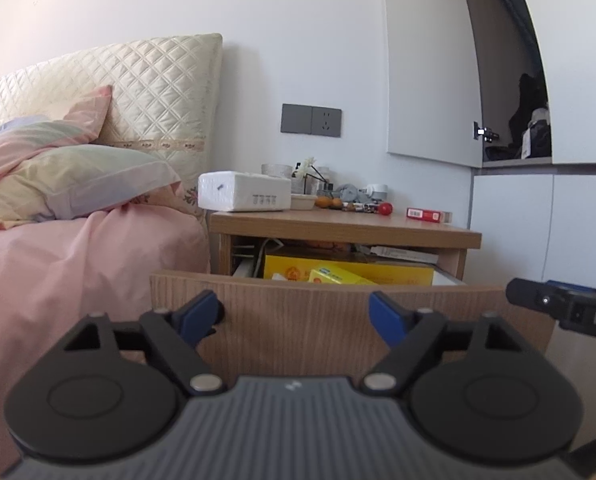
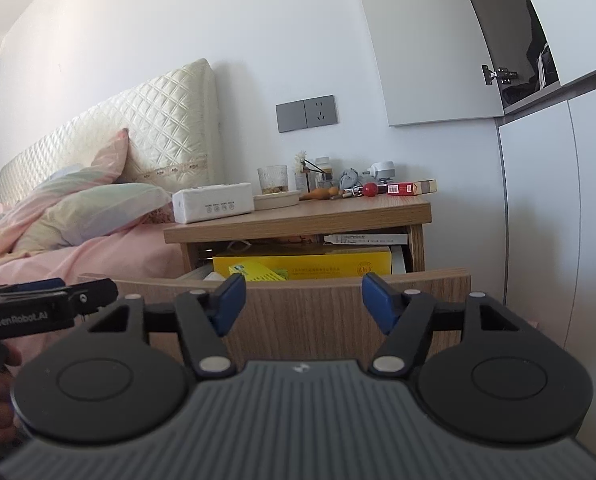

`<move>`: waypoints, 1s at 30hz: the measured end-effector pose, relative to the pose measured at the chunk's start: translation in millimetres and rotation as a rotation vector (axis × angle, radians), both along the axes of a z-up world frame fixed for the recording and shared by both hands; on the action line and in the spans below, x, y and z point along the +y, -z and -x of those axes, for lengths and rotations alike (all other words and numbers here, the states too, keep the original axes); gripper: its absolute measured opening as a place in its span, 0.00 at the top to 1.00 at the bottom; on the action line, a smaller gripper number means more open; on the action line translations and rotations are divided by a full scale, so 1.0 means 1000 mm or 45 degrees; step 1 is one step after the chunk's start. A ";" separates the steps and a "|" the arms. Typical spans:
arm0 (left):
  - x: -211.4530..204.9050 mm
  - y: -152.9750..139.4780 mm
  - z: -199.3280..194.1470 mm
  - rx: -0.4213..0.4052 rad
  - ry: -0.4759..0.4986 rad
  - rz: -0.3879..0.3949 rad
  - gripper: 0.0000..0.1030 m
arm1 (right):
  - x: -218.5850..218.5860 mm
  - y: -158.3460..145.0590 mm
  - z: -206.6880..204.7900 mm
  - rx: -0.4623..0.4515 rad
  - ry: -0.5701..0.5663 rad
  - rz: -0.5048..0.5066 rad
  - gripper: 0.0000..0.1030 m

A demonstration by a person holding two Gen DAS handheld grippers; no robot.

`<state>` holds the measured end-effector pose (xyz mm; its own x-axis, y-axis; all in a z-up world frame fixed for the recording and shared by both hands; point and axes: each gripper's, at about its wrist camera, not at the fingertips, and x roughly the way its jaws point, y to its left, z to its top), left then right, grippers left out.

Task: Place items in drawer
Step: 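Push the open drawer front inward with both tools' fingers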

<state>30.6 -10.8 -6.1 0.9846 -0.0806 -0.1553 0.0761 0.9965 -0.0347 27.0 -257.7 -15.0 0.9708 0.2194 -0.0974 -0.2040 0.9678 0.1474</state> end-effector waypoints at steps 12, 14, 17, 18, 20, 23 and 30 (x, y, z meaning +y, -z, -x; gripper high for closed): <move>-0.008 0.014 -0.015 0.003 0.004 -0.039 0.58 | 0.001 0.018 -0.012 0.038 -0.004 -0.008 0.67; -0.010 0.018 -0.019 0.013 0.009 -0.050 0.61 | 0.001 0.020 -0.012 0.035 0.001 -0.011 0.67; -0.013 0.023 -0.022 0.022 0.013 -0.065 0.64 | 0.001 0.024 -0.013 0.037 0.002 -0.010 0.67; -0.013 0.024 -0.023 0.023 0.014 -0.063 0.64 | 0.001 0.025 -0.014 0.040 0.002 -0.007 0.67; -0.013 0.026 -0.025 0.025 0.015 -0.059 0.65 | 0.001 0.028 -0.015 0.037 0.004 -0.002 0.67; -0.013 0.029 -0.028 0.028 0.011 -0.055 0.65 | 0.003 0.031 -0.014 0.022 0.002 0.017 0.67; -0.016 0.036 -0.030 0.012 -0.004 -0.076 0.65 | 0.005 0.035 -0.013 -0.015 0.015 0.030 0.68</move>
<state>60.9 -26.9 -42.0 0.9833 -0.0678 -0.1690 0.0730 0.9970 0.0244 39.6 -252.4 -50.1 0.9744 0.2057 -0.0910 -0.1940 0.9734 0.1223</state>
